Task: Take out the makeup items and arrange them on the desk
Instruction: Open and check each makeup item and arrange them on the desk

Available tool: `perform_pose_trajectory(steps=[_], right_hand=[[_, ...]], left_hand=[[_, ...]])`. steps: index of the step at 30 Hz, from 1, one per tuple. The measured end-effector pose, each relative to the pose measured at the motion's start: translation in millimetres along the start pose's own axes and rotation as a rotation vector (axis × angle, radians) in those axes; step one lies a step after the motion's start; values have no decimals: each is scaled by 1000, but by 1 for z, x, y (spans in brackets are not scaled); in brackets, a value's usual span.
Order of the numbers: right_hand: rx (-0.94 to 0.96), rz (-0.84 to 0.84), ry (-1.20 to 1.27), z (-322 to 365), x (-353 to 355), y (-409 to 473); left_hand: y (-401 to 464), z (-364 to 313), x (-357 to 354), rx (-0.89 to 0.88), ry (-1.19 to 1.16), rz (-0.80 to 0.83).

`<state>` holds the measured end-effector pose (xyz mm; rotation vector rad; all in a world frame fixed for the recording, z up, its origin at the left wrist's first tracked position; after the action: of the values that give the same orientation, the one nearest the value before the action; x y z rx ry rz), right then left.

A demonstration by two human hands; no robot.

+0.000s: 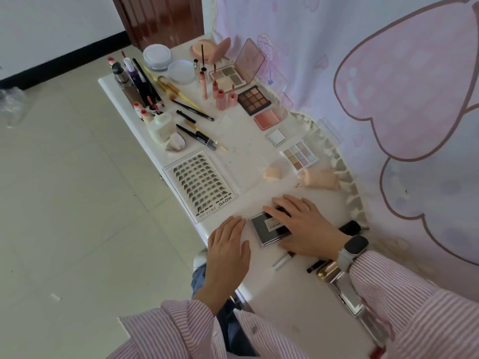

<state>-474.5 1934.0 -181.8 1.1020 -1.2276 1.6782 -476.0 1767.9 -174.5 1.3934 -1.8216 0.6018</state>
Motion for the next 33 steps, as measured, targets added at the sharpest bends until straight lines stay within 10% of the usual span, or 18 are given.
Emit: perform_pose_trajectory(steps=[13, 18, 24, 33], right_hand=[[-31, -357, 541, 35, 35, -12], [0, -333, 565, 49, 38, -15], [-637, -526, 1019, 28, 40, -22], [-713, -397, 1870, 51, 42, -16]], left_hand=[[5, 9, 10, 721, -1040, 247], [10, 5, 16, 662, -977, 203], [13, 8, 32, 568, -994, -10], [14, -38, 53, -60, -633, -35]])
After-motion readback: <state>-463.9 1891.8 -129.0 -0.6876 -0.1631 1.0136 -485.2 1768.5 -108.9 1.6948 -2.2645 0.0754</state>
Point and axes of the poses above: each hand's wrist, its own y-axis towards the middle knuckle, its own x-axis out of the back of the hand, z = x × y, the point moved 6 cm from there along y, towards the middle knuckle, and after that the axes turned 10 degrees about -z, right-handed, at the moved point
